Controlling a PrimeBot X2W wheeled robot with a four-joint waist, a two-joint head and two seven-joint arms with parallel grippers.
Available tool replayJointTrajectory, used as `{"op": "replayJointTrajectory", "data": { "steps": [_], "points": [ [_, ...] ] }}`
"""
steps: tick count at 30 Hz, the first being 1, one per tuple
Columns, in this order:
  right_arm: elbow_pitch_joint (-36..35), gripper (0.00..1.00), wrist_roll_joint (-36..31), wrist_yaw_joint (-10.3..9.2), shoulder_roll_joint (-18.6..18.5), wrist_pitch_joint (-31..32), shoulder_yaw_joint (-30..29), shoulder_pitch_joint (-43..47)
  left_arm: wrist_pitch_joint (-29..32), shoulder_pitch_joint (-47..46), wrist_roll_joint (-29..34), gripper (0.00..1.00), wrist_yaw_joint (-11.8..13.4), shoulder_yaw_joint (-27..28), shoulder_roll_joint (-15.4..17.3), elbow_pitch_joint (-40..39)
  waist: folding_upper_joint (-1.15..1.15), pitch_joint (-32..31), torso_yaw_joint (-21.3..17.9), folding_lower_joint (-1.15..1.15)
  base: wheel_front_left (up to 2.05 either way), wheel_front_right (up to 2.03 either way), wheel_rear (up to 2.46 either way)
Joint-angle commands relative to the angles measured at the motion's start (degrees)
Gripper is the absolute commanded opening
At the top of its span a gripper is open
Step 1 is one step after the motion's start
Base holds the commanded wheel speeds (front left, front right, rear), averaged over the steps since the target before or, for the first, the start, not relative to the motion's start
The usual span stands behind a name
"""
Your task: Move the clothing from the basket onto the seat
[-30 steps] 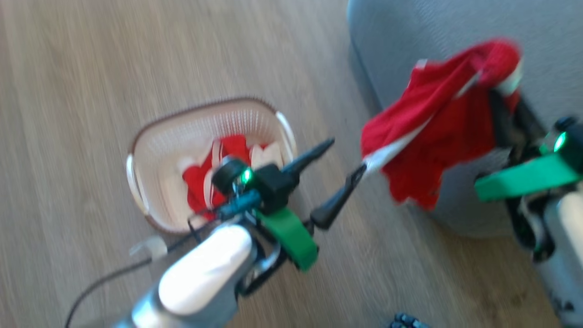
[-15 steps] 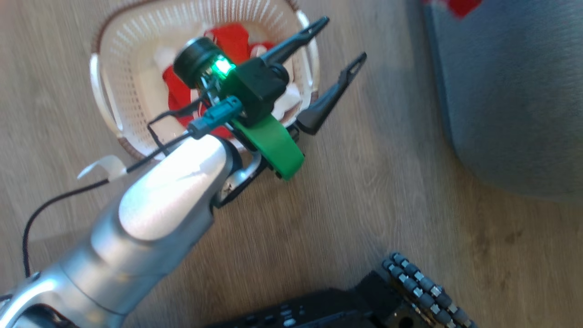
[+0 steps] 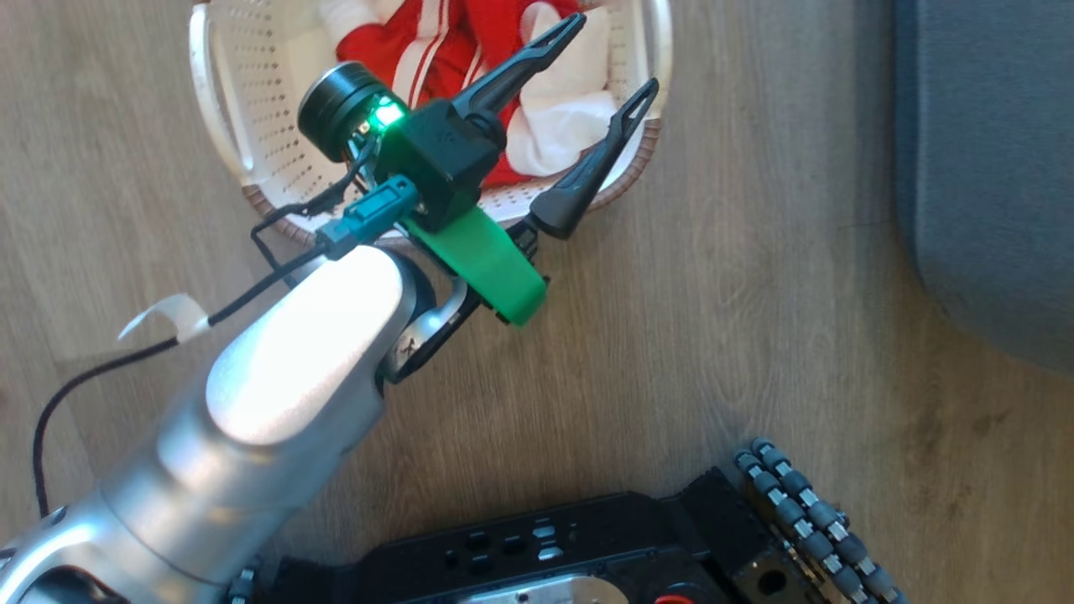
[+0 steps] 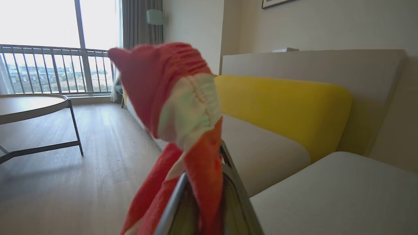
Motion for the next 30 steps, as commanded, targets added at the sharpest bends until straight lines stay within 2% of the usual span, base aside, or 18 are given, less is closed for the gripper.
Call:
{"op": "replayJointTrajectory", "data": {
  "steps": [1,5,7,17,18,19,20,21,30],
  "points": [
    [-1.1,0.0,-0.8,0.4,-3.0,0.6,-1.8,-0.6,-0.5,0.9,0.0,1.0,0.3,1.2,0.9,-2.2,0.0,1.0,1.0,0.01,0.0,0.0,0.0],
    [2.3,0.0,-4.6,0.4,-5.3,1.9,-8.8,-2.7,0.0,1.2,0.2,1.0,1.1,1.1,1.3,-3.9,0.0,3.6,2.2,0.01,0.0,0.0,0.0],
    [3.9,0.0,-6.0,0.4,-4.6,1.6,-11.1,-1.8,0.6,1.1,0.5,1.0,1.3,0.9,1.7,-4.8,0.0,5.0,2.6,0.01,0.0,0.0,0.0],
    [14.8,0.0,-14.6,0.4,4.5,-6.6,-20.4,6.3,3.1,4.0,1.5,1.0,4.3,0.5,4.5,-8.8,0.0,8.1,3.4,0.01,0.0,0.0,0.0],
    [15.8,0.05,-15.6,0.4,5.3,-7.3,-20.8,6.4,3.2,4.4,1.4,1.0,4.6,0.6,4.9,-9.2,0.0,8.1,3.3,0.01,0.0,0.0,0.0],
    [16.8,0.35,-16.4,0.4,6.2,-8.0,-21.1,6.4,3.3,4.9,1.4,1.0,4.9,0.7,5.2,-9.5,0.0,7.9,3.1,0.01,0.0,0.0,0.0],
    [17.6,0.8,-17.0,0.4,6.9,-8.5,-21.1,6.4,3.4,5.4,1.3,1.0,5.1,0.7,5.6,-9.8,0.0,7.6,2.9,0.01,0.0,0.0,0.0],
    [18.3,1.0,-17.4,0.4,7.5,-9.1,-21.0,6.3,3.4,5.8,1.2,1.0,5.3,0.8,5.9,-10.0,0.0,7.2,2.6,0.01,0.0,0.0,0.0],
    [21.8,1.0,-18.1,0.4,8.4,-10.5,-17.3,8.5,3.2,6.0,0.1,1.0,5.8,1.5,6.2,-10.2,0.0,2.1,-0.3,0.01,0.0,0.0,0.0]
  ]
}}
